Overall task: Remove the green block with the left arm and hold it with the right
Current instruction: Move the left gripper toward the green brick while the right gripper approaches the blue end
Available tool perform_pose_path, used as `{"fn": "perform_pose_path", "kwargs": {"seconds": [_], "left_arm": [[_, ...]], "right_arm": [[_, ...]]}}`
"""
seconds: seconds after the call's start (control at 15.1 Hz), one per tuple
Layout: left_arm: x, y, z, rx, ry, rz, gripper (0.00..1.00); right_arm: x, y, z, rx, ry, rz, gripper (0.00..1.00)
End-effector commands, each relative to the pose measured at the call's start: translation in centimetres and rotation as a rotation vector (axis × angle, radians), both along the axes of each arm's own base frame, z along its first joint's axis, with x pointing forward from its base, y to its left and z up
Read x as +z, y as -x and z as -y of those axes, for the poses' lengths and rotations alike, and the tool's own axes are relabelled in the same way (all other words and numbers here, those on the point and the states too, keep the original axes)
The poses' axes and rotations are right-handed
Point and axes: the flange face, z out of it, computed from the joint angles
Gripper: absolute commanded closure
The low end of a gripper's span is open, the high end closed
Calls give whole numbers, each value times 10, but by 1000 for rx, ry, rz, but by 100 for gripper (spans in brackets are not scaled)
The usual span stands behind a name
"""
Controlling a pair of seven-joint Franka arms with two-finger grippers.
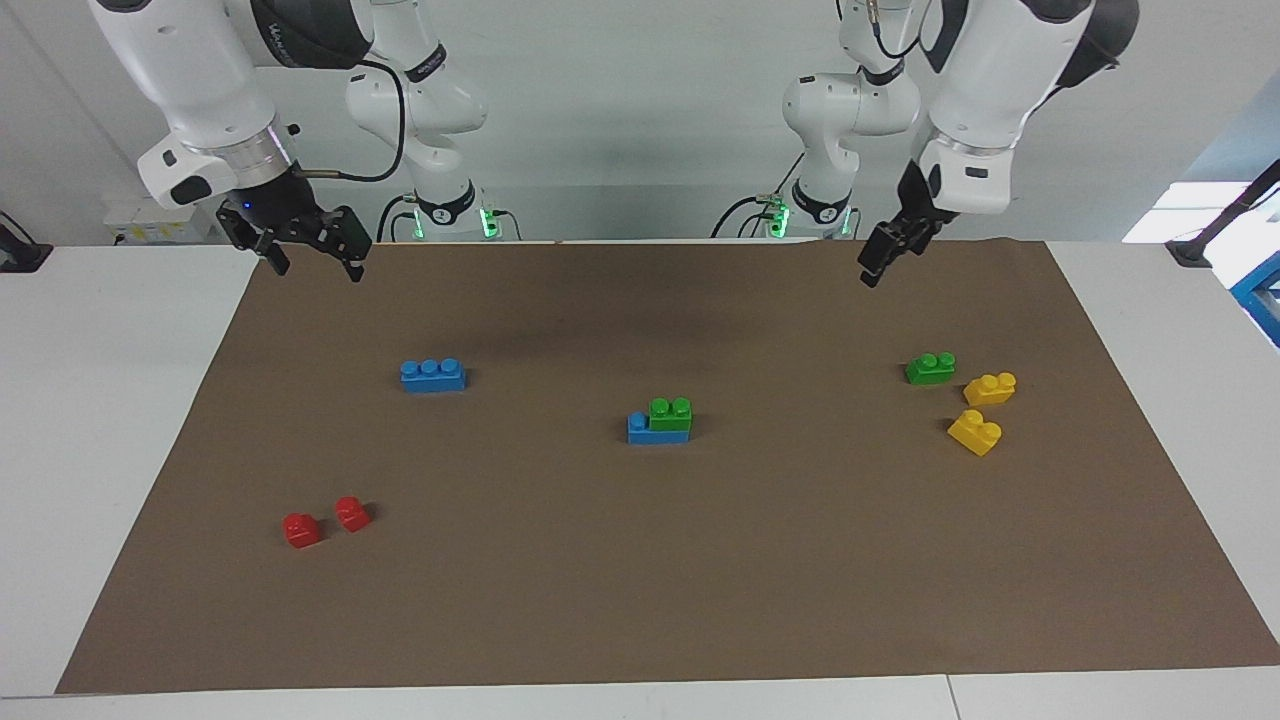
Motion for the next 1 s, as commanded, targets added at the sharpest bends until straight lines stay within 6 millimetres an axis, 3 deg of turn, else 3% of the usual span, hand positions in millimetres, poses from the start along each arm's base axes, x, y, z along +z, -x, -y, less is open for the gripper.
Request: {"fn": "perform_pose_path", "kwargs": {"seconds": [0.0, 0.2, 0.4, 0.53, 0.66, 0.8, 0.93], "left_arm": [[-8, 12, 20, 189, 54, 30, 0], [-26, 22, 44, 322, 86, 38, 0], [-52, 27, 73, 375, 77, 4, 0], [-69, 25, 89, 368, 66, -15, 0], [-82, 18, 101, 471, 93, -10, 0], [-95, 3, 114, 542, 112, -9, 0], [-112, -14, 125, 625, 115, -23, 0]], "right_arm": [[-26, 7, -29, -280, -67, -43, 1], [-55, 9, -48, -551, -181, -89, 1], [-91, -11, -66, -759, -274, -166, 1], [-122, -25, -108, -856, -290, -192, 1], [-151, -35, -143, -917, -298, -191, 1], [-179, -45, -157, -971, -345, -212, 1], [-190, -48, -176, -1009, -394, -226, 1]]}}
